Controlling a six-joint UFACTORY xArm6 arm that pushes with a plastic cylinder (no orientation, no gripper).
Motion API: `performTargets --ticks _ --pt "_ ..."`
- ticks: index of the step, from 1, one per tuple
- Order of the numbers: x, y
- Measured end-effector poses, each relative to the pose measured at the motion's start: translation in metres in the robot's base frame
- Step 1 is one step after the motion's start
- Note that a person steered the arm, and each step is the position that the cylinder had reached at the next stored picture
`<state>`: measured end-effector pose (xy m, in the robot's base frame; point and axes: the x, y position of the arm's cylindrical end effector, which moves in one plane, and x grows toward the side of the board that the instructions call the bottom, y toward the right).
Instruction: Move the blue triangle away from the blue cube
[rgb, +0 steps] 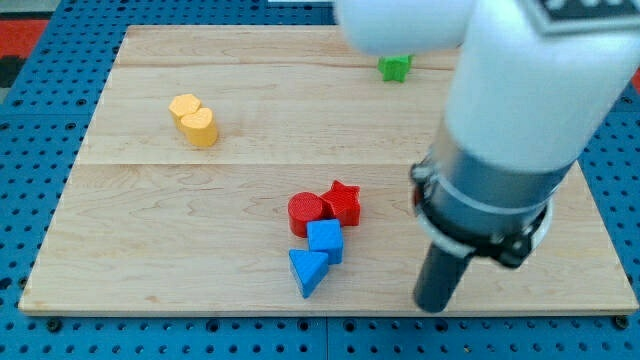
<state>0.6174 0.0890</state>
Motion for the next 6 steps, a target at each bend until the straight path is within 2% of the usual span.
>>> performTargets --ticks 6 --pt "-0.047 -0.190"
